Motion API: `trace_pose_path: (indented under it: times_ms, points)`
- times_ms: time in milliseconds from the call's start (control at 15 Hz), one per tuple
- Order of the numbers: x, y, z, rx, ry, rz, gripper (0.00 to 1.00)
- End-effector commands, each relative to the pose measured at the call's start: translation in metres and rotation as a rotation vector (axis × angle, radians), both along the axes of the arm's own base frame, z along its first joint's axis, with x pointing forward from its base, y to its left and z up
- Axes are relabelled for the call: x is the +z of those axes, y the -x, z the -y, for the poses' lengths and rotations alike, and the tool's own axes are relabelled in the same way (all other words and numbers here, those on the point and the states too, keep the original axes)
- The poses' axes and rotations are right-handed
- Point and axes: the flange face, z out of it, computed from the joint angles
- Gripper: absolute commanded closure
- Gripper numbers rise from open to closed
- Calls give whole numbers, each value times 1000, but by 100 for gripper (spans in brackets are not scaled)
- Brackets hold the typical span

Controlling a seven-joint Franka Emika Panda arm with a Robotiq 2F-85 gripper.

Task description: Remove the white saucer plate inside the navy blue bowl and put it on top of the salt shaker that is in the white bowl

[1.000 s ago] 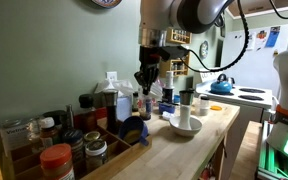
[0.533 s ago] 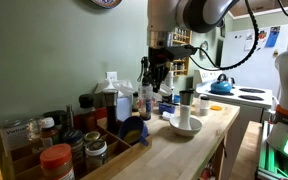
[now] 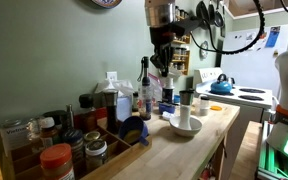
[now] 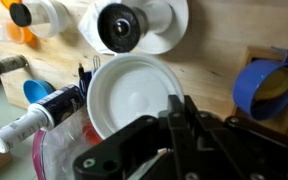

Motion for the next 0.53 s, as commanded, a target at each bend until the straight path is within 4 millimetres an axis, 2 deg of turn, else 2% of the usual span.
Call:
trace_pose_path:
  times_ms: [0,267,333,467]
  points:
    - [-2,3,15,59,4,-191,98]
    - [-31,-9,24,124,-91,-265,98]
    - [-15,-6,17,111,-51,-235,93]
    - [-27,-12,22,114,-66,-250,93]
